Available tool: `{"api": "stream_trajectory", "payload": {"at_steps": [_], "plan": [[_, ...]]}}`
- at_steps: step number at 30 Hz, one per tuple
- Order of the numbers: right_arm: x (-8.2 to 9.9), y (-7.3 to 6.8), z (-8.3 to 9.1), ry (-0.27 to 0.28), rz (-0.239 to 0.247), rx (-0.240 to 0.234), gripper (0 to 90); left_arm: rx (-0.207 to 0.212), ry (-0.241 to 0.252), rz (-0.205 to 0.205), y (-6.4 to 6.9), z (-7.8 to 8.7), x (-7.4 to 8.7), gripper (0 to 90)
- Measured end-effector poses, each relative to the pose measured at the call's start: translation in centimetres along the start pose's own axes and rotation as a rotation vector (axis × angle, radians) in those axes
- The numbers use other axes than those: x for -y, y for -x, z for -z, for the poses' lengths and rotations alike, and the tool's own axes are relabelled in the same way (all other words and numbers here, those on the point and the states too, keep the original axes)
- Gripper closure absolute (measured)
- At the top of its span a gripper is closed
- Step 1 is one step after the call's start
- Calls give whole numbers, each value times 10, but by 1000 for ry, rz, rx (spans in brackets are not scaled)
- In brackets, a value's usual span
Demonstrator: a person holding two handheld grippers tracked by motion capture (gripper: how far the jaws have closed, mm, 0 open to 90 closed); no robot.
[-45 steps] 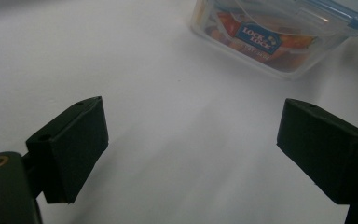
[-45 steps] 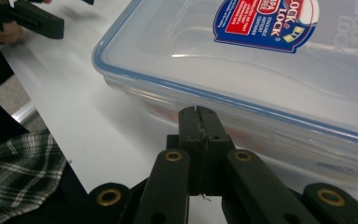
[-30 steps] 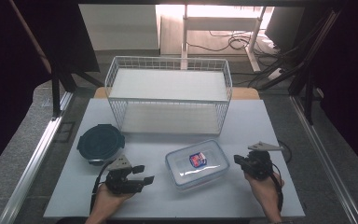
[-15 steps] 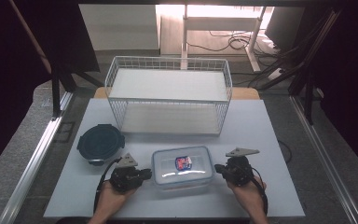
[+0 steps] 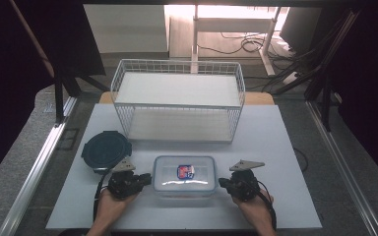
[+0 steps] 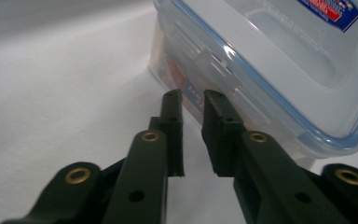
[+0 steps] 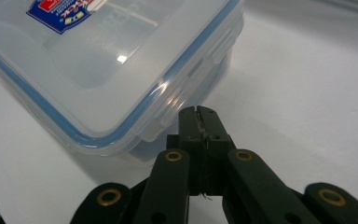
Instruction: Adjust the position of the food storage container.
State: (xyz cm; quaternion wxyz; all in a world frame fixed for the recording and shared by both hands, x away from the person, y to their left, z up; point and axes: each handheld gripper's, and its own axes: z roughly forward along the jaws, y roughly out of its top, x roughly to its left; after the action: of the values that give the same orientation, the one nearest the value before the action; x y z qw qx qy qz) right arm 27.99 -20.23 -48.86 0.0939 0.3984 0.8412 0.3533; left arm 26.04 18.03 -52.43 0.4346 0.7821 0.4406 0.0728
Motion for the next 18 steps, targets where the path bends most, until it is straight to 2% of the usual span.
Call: {"api": "stream_trajectory", "payload": {"at_steps": [3,4,5,6,7,8,9,10,14,15,16,18], "plan": [[0,1,4,28,9,18,849,-18,10,-9,-1,6,1,678],[2,4,9,51,25,32,814,-34,7,-15,-2,10,4,628],[2,4,9,51,25,32,814,-34,7,-15,-2,10,4,581],[3,5,11,60,25,36,792,-35,2,-15,-2,12,6,581],[4,6,12,65,23,37,765,-39,-2,-15,-2,13,7,523],[7,10,16,77,20,41,707,-46,-6,-17,-1,14,8,426],[7,10,16,77,20,41,707,-54,-7,-20,-1,15,9,426],[8,11,17,81,14,42,670,-61,-6,-27,0,16,9,387],[13,18,21,101,2,42,444,-89,-1,-32,2,20,11,235],[14,20,21,109,1,44,374,-87,-2,-32,1,21,12,196],[16,25,21,122,-9,32,259,-84,-5,-23,-1,22,14,133],[17,28,20,152,-28,16,132,-86,0,-19,-2,25,15,61]]}}
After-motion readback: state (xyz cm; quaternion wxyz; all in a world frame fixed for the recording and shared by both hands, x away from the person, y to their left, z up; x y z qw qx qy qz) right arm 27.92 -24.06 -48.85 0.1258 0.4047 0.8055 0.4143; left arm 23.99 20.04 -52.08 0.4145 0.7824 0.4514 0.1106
